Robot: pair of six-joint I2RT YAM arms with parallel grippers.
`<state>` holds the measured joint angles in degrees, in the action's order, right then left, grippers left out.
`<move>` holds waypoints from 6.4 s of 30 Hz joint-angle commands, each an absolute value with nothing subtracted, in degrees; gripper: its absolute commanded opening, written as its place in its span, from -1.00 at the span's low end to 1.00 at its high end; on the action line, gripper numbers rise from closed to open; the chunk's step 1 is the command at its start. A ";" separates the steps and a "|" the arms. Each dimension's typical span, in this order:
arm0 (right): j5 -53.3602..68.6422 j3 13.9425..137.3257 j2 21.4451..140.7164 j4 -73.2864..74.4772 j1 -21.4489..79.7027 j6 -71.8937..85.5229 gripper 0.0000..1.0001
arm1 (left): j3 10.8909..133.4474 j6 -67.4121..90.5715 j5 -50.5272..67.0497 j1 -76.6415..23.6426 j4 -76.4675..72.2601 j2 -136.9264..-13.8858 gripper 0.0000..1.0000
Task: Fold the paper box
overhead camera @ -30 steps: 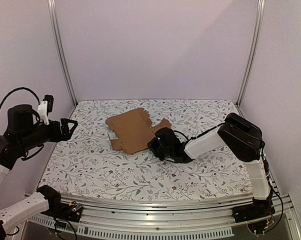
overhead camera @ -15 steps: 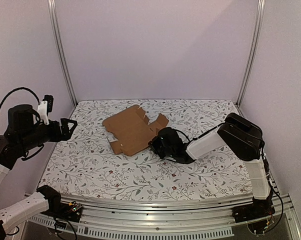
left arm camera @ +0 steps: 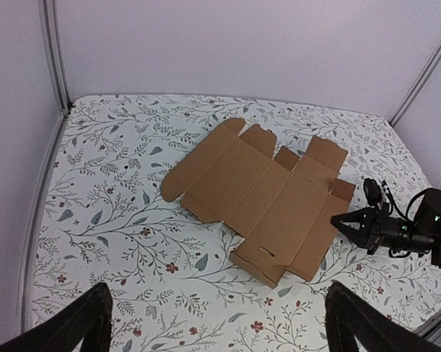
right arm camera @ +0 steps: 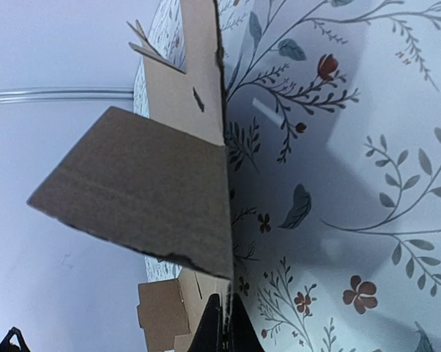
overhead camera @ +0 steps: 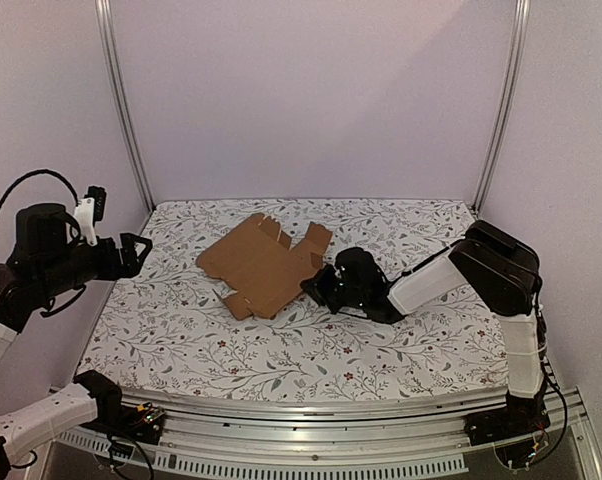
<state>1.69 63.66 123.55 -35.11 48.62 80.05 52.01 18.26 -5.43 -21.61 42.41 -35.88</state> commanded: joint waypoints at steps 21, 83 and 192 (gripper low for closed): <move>31.00 67.58 108.03 0.73 40.72 52.52 -1.00 | 62.43 12.83 -4.81 -22.24 44.92 -43.45 0.99; 24.47 102.05 97.76 86.26 51.26 -2.71 -1.00 | 70.03 10.99 17.40 -22.85 43.02 -49.64 0.99; 13.33 80.27 87.70 35.96 41.71 -6.44 0.24 | 47.11 16.18 -2.55 -50.54 19.25 -68.82 -1.00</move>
